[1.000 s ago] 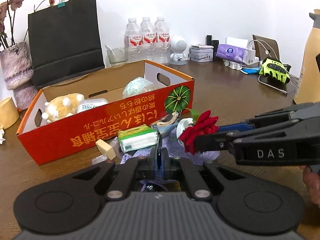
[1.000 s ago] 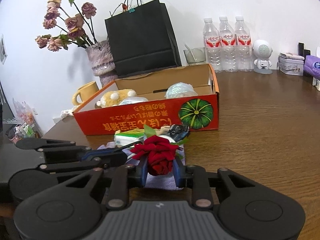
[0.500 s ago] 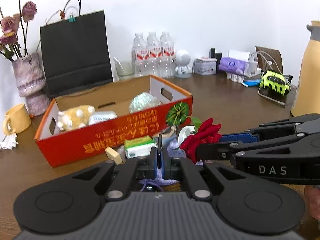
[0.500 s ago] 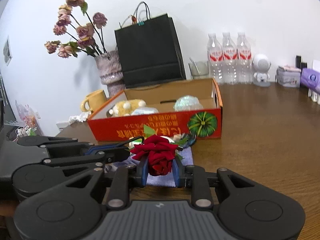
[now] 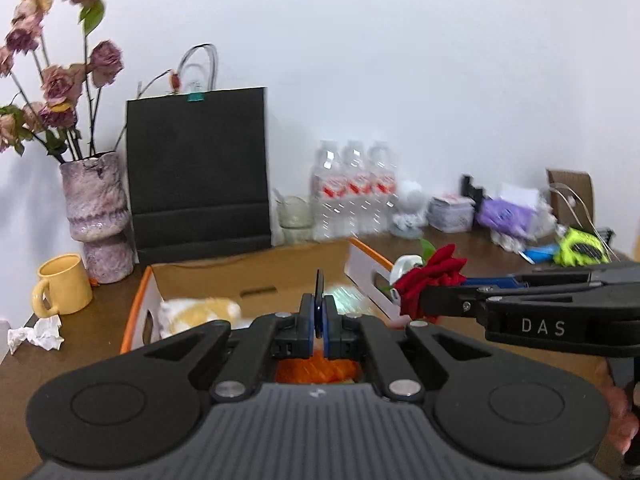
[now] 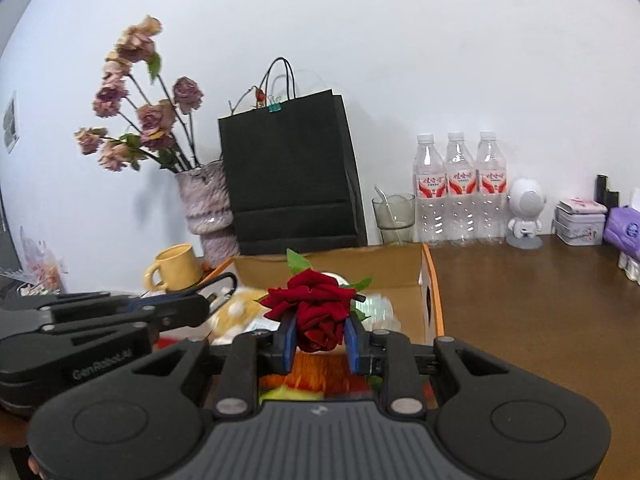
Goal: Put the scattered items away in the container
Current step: 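Place the red rose and the left-held item into the box, opening grippers, then move both grippers back toward the lavender pouch and remaining items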
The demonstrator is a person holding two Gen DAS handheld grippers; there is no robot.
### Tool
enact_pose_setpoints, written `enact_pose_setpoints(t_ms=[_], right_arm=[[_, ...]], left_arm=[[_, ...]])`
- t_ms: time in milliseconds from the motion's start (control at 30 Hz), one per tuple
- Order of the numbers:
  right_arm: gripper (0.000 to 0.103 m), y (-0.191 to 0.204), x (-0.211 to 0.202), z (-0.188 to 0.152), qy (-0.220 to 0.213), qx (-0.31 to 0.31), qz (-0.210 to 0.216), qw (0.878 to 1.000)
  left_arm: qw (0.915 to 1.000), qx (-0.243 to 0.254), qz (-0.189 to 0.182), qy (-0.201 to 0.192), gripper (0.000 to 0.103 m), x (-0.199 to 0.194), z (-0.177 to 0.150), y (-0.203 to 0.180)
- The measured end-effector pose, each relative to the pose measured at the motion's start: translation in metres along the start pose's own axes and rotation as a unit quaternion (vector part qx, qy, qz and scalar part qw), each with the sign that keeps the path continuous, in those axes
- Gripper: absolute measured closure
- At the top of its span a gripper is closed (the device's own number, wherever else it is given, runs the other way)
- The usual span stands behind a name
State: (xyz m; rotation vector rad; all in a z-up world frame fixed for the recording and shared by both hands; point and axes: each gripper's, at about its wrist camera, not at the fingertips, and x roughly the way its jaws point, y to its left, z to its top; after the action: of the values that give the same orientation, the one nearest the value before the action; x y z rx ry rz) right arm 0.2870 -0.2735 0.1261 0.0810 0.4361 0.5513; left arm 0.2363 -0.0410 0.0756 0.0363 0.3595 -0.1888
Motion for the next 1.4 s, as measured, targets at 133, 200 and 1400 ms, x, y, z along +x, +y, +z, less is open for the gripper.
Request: enact_pose_setpoints(t_ms=[133, 200, 1400], right_arm=[[0.08, -0.003, 0.051, 0.011, 0.015, -0.004, -0.001, 1.0], [0.08, -0.003, 0.075, 0.011, 0.034, -0.009, -0.001, 0.999], [0.0, -0.01, 0.087, 0.005, 0.052, -0.029, -0.056, 0.997]], left_arm=[[0.9995, -0.029, 0.012, 0.004, 0.099, 0.041, 0.004, 0.028], [0.9989, -0.042, 0.017, 0.011, 0.099, 0.06, 0.003, 0.04], [0.9944, -0.059, 0.079, 0.038, 0.0, 0.06, -0.011, 0.059]])
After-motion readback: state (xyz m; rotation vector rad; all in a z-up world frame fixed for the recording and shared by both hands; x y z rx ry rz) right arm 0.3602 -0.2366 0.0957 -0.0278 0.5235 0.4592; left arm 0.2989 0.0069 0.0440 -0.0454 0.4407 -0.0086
